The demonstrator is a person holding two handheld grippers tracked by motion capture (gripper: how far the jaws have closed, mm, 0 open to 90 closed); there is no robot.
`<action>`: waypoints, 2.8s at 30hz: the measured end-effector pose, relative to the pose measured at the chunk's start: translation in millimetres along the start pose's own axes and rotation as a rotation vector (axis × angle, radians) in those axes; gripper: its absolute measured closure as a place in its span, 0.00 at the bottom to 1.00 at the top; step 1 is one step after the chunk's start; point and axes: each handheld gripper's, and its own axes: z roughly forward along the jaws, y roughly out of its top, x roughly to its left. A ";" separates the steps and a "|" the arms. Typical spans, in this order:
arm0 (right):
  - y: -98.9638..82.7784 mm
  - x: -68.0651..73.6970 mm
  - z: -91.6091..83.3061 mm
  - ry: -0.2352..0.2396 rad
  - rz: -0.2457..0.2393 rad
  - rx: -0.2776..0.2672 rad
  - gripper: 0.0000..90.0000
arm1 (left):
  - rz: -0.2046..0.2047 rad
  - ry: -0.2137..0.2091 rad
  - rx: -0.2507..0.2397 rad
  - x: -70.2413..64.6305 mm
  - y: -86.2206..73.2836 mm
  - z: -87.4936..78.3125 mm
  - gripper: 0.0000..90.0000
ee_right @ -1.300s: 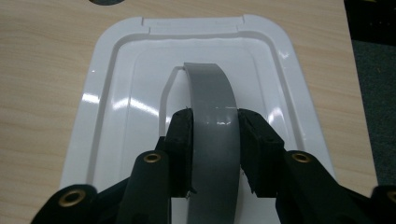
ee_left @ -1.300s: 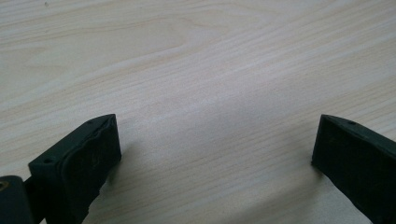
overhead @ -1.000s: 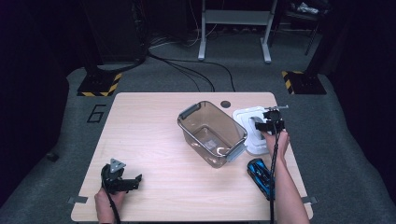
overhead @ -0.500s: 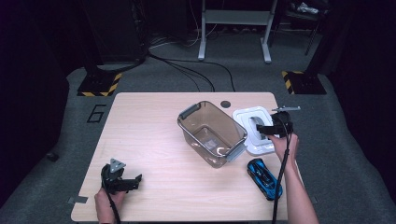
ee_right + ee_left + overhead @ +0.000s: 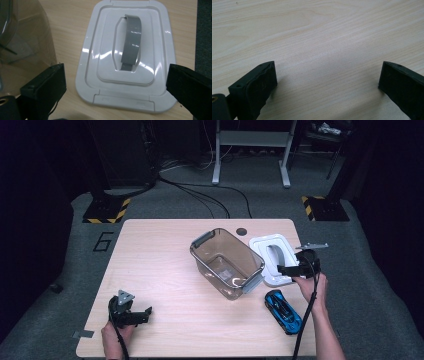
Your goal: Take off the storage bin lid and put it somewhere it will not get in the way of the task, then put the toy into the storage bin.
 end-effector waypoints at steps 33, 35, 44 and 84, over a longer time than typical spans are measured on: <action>-39.3 46.0 -7.5 0.061 -0.112 0.082 0.00 | 0.001 0.000 0.000 -0.2 -0.1 -0.3 0.02; -42.3 48.1 -4.6 0.063 -0.123 0.101 0.00 | 0.000 0.003 -0.005 -0.6 -0.3 0.1 0.02; -56.6 56.6 9.0 0.048 -0.119 0.171 0.00 | -0.001 0.000 -0.001 -0.2 -0.1 -0.1 0.02; -58.5 60.5 -3.7 0.096 -0.139 0.161 0.27 | -0.002 -0.003 0.001 0.1 -0.1 -0.1 0.02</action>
